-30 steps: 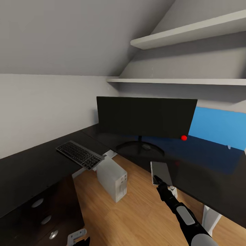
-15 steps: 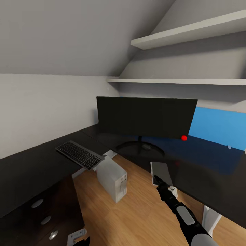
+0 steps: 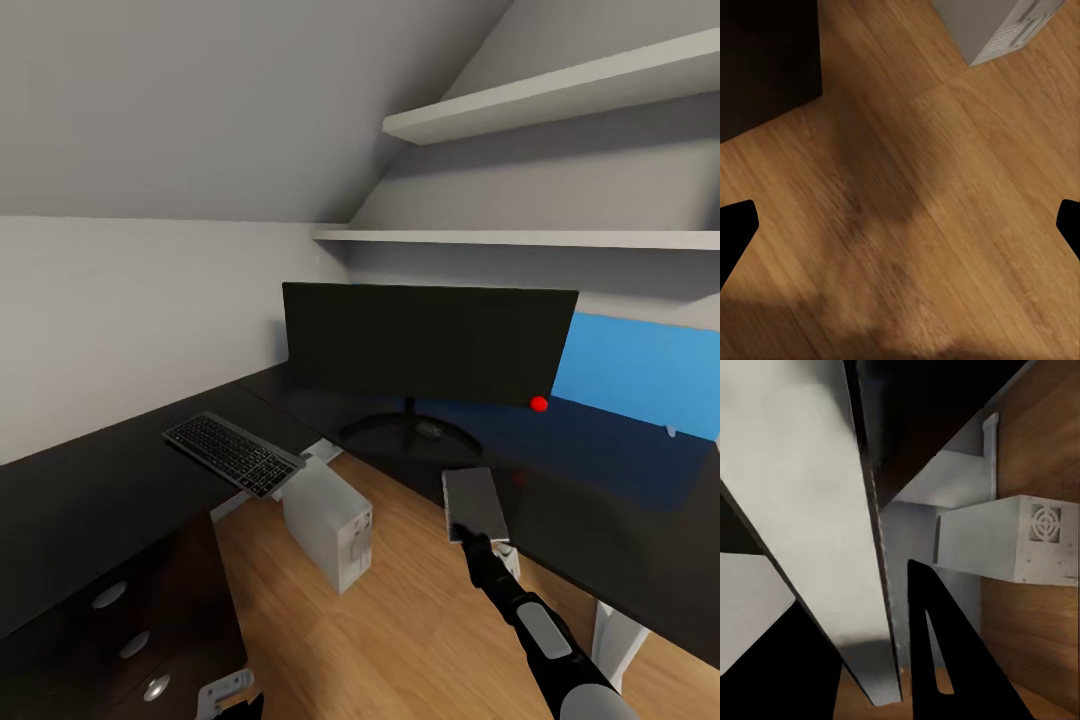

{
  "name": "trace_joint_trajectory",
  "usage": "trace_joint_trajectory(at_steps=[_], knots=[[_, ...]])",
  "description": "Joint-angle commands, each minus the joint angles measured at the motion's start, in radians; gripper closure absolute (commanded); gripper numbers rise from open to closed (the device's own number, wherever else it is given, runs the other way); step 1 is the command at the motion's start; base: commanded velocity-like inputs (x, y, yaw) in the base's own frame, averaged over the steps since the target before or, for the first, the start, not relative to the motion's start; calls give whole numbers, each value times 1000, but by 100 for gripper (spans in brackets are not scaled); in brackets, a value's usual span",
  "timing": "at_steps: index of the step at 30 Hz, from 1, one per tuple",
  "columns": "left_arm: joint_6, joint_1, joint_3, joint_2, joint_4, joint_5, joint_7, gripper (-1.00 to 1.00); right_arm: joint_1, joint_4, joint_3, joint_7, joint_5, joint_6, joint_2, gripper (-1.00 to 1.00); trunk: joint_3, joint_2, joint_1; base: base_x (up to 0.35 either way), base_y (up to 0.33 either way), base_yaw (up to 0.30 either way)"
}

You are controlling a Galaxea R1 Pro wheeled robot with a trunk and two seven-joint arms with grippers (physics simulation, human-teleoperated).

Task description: In the bedroom, organize the workspace by keeping the computer under the desk, ensuring the monitor is on the desk, placing the keyboard on the desk next to the monitor, placing the mouse on the desk next to the keyboard, moving the folder from the swivel chair onto the desk next to the mouse, stacking the notebook on top of the folder with the pen on top of the notebook, and positioning the swivel chair next to the desk.

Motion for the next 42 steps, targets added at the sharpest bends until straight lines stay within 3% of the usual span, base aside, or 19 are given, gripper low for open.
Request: trace_joint_trajectory(at_steps=[1, 23, 42], knots=[[-4, -1, -8, 1, 0, 9, 4, -100, -1, 1, -8, 0, -5, 8, 1, 100, -1, 0, 0, 0, 0, 0], [-4, -1, -9, 1, 0, 8, 4, -100, -1, 1, -9, 0, -5, 9, 1, 100, -1, 0, 0, 0, 0, 0], [-5, -1, -9, 1, 0, 8, 4, -100, -1, 1, -8, -1, -4, 11, 1, 100, 58, 133, -73, 0, 0, 0]])
